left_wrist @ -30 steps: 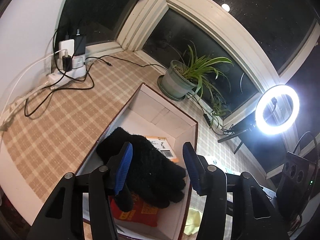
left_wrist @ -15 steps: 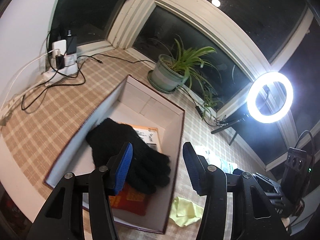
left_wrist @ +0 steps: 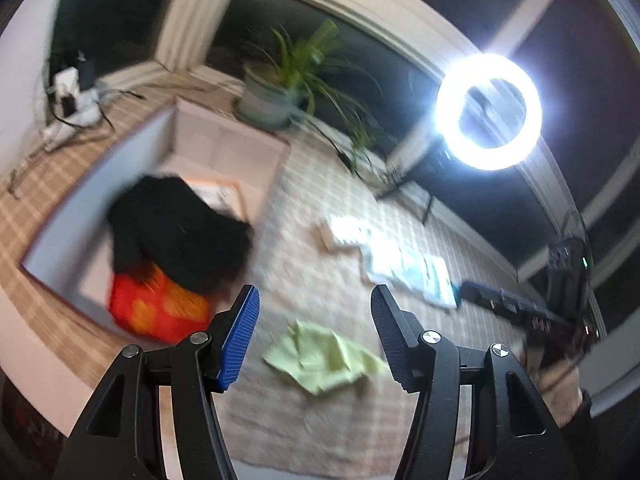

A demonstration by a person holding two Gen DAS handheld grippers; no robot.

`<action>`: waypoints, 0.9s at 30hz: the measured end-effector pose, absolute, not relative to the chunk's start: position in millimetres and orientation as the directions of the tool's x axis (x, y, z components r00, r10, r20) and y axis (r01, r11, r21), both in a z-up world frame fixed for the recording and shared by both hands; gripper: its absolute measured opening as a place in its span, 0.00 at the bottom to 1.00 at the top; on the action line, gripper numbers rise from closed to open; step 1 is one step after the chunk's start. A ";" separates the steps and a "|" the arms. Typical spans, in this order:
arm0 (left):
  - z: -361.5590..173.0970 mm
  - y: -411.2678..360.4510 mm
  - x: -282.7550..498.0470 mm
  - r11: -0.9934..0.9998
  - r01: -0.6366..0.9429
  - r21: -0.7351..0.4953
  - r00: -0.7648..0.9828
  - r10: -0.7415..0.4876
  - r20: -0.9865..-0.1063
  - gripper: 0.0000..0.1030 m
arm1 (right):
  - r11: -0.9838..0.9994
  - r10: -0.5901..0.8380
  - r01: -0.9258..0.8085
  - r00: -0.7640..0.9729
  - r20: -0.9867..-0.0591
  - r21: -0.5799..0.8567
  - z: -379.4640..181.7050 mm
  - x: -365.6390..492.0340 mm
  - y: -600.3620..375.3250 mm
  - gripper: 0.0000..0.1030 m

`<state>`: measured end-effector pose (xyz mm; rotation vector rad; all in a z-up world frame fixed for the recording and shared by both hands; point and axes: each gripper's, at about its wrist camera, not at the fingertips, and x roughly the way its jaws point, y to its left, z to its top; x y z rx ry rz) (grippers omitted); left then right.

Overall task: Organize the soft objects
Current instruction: 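Move both grippers from the box to the yellow-green cloth and grey sachet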

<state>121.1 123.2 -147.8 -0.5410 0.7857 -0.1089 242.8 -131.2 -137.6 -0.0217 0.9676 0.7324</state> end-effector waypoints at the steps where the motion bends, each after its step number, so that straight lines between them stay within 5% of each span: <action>1: -151.9 115.5 120.2 0.861 -0.098 -0.500 0.696 -0.300 -0.652 0.56 | 0.772 0.550 -0.559 0.349 -0.759 0.302 -141.8 244.0 -140.8 0.59; 9: -203.3 64.7 118.4 0.836 -0.118 -0.535 0.593 -0.373 -0.714 0.56 | 0.820 0.514 -0.461 0.332 -0.791 0.339 -173.4 250.3 -205.0 0.59; 27: -273.8 62.7 146.2 0.785 -0.308 -0.538 0.538 -0.322 -0.779 0.56 | 0.827 0.518 -0.373 0.218 -0.827 0.420 -233.5 252.7 -260.5 0.59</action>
